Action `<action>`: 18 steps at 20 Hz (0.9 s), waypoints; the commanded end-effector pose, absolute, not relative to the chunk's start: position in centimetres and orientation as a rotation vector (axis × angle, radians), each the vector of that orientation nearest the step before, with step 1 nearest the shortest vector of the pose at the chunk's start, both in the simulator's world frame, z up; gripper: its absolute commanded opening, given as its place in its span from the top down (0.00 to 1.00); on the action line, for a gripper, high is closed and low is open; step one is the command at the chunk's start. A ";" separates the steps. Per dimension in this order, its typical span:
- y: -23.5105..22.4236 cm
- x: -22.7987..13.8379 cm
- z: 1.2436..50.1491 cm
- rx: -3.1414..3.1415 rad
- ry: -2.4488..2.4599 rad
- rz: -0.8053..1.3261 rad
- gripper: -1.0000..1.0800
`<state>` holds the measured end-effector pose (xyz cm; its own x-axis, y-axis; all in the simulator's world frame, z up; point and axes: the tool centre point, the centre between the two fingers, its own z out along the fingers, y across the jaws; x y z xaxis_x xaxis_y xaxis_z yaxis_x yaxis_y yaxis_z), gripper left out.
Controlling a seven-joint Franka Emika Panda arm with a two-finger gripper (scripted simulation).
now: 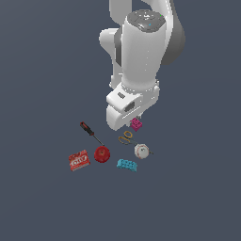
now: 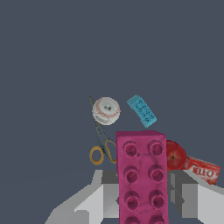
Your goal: Pick up a designated object from a clutter of objects.
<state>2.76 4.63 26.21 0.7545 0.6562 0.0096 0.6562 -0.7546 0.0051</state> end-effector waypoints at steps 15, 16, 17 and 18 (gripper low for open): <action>2.8 8.9 37.1 2.939 1.107 0.006 1.00; 2.7 9.2 37.6 2.939 1.107 0.006 1.00; 2.7 9.5 38.1 2.939 1.107 0.005 1.00; 2.6 9.8 38.6 2.939 1.107 0.005 1.00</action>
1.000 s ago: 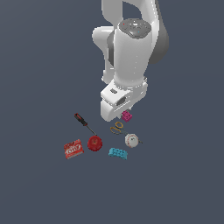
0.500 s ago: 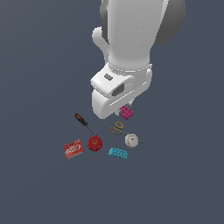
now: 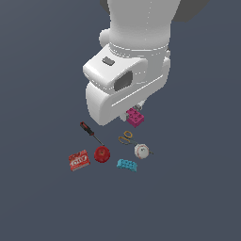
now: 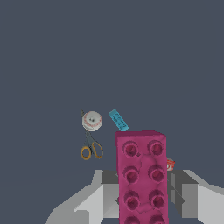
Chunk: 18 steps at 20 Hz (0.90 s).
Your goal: Pick up a designated object from a clutter of objects.
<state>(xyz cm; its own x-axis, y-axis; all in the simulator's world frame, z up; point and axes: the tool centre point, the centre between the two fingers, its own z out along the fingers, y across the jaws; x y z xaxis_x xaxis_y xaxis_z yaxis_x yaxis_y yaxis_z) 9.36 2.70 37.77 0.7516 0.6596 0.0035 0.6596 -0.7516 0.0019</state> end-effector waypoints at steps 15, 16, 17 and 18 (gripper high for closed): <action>1.8 13.0 43.5 2.938 1.111 0.001 1.00; 1.8 13.1 43.7 2.938 1.111 0.001 1.00; 1.8 13.2 43.8 2.938 1.111 0.001 1.00; 1.7 13.3 43.9 2.938 1.111 0.001 1.00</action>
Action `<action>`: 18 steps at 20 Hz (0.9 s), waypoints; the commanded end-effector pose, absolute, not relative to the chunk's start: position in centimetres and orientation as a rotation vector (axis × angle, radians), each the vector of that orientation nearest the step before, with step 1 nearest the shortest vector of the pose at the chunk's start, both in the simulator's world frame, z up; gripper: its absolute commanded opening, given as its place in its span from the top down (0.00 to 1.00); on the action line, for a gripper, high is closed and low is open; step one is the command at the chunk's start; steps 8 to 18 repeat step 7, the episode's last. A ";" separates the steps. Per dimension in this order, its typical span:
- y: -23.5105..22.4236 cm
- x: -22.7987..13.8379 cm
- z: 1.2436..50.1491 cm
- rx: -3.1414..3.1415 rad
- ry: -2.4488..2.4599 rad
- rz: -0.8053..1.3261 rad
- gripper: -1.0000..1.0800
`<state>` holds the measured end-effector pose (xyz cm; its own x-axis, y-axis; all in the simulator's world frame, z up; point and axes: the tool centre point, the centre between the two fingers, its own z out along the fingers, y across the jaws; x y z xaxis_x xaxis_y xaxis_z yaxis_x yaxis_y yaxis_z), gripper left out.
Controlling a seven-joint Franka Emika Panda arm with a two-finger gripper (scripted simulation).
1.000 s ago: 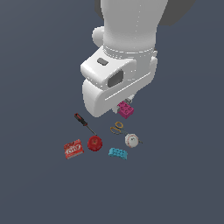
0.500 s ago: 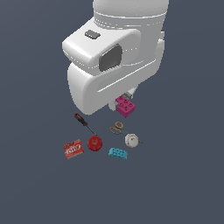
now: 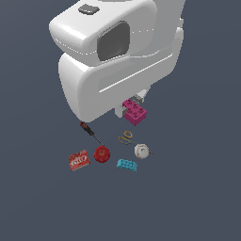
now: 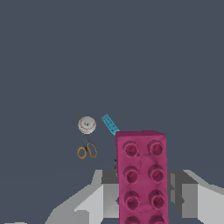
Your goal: Pick up a designated object from a clutter of objects.
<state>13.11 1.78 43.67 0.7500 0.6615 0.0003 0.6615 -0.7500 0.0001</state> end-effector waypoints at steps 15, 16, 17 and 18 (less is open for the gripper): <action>1.7 13.5 44.2 2.938 1.112 0.000 1.00; 1.7 13.5 44.2 2.938 1.112 0.000 1.00; 1.7 13.5 44.2 2.938 1.112 0.000 1.00; 1.7 13.5 44.2 2.938 1.112 0.000 1.00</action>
